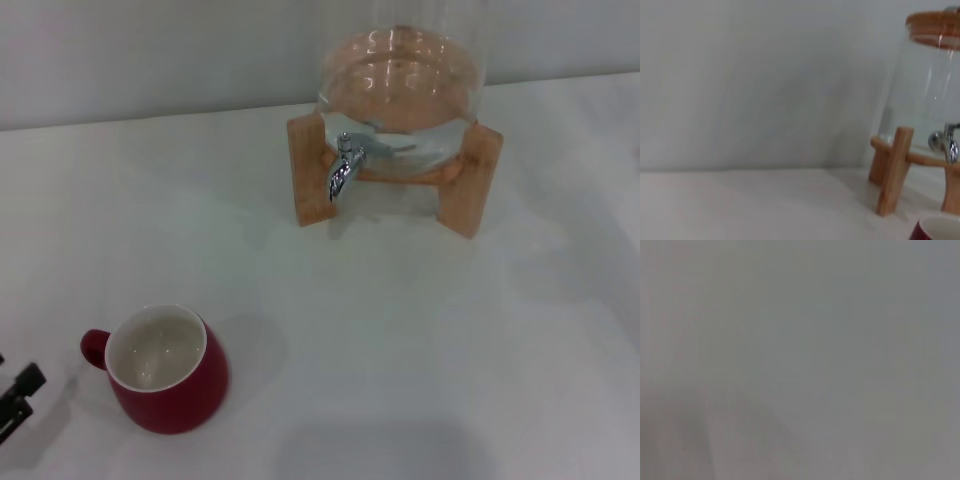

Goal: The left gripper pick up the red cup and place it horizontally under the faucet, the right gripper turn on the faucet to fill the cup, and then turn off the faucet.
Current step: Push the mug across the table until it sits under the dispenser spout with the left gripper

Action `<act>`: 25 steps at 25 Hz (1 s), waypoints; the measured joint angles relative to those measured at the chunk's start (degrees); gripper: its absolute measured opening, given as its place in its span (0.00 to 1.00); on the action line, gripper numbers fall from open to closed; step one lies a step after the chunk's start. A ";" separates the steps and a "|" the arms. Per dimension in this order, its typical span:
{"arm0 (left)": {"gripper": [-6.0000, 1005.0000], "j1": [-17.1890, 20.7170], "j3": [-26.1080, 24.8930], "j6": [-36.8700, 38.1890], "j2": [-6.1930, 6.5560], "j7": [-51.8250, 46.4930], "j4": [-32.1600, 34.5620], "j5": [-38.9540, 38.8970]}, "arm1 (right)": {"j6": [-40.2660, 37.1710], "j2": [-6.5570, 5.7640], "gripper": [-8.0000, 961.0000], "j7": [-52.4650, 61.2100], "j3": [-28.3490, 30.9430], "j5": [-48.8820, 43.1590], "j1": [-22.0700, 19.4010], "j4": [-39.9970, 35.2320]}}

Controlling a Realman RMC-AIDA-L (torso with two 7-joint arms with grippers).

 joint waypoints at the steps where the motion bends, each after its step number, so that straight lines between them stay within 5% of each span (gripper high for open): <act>1: 0.62 -0.42 0.03 0.52 0.00 -0.55 -0.02 0.82 | 0.02 0.00 0.66 -0.01 0.00 0.00 0.00 0.00; 25: 0.62 -5.95 0.06 6.02 0.09 -5.79 0.52 9.19 | 0.17 0.00 0.66 -1.48 0.09 2.20 0.18 -0.52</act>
